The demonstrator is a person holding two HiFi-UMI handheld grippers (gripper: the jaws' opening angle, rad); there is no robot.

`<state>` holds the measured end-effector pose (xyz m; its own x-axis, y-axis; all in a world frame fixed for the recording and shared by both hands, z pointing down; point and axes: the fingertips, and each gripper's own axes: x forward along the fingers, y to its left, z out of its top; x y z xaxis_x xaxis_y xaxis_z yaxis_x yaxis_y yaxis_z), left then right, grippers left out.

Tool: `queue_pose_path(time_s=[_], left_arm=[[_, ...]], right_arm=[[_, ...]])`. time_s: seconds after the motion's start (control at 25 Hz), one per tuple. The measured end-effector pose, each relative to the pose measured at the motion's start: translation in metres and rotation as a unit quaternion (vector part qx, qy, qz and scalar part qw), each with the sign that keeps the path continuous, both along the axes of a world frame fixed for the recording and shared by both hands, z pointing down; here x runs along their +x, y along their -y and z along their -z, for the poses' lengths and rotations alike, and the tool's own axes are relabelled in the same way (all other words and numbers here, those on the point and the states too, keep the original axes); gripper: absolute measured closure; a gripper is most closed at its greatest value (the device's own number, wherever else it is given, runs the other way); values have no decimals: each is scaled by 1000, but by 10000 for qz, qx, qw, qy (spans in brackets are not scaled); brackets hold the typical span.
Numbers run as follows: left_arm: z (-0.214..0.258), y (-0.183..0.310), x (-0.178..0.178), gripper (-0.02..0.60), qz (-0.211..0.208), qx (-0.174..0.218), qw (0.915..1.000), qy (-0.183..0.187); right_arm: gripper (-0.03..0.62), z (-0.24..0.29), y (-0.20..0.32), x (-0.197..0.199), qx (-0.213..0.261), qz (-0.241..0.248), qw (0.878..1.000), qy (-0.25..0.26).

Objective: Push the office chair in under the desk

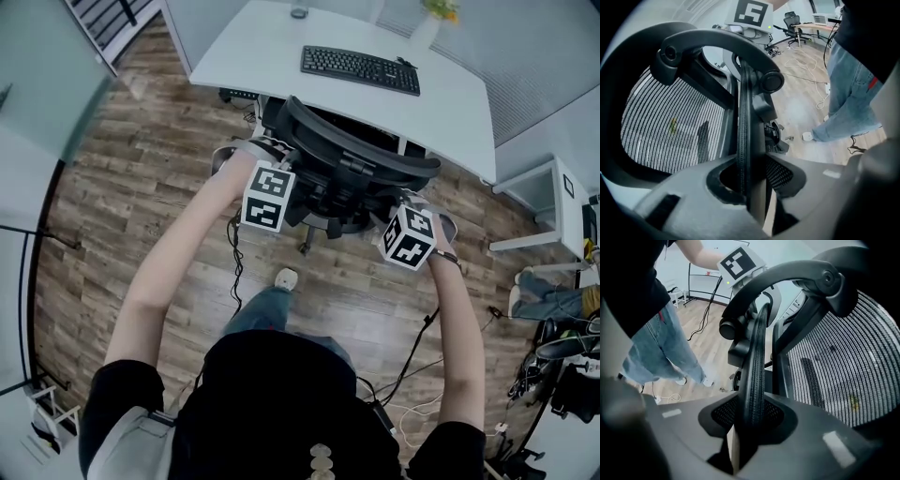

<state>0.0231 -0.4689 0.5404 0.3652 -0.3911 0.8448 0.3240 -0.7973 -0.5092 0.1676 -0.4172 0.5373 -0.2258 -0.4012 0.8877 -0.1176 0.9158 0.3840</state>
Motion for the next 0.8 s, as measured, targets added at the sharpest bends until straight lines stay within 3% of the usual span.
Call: queue_pose_path(time_s=[0.52,0.8], left_arm=[[-1,57,10,465,129,34,9999,-31],[1,67,8,465,132,47,9999,-14]], right_arm=[[485,-1,63,12,167,153,9997,-51],[485,1,73,10,266,148,9995,-37]])
